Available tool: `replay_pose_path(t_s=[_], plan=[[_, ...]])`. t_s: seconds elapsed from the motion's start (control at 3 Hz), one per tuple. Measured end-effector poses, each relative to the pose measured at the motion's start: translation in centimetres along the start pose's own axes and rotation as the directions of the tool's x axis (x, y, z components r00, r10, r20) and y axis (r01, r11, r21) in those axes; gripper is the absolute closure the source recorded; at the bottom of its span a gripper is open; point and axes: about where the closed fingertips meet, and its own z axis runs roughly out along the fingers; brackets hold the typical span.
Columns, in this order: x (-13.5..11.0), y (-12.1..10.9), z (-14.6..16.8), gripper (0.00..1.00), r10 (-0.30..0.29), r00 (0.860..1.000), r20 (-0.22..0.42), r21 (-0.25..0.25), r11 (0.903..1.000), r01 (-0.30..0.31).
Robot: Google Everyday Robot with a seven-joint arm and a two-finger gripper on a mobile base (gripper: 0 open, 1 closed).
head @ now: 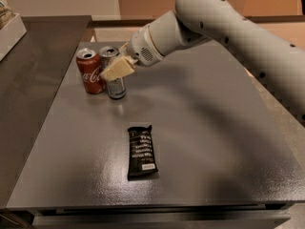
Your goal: Move redbull can near coke can
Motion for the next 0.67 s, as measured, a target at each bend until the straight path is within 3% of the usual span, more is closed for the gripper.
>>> replay_pose_path(t_s=[0.67], plan=[[-0.12, 0.24, 0.39, 0.05, -0.003, 1.000, -0.001, -0.008, 1.0000, 0.003]])
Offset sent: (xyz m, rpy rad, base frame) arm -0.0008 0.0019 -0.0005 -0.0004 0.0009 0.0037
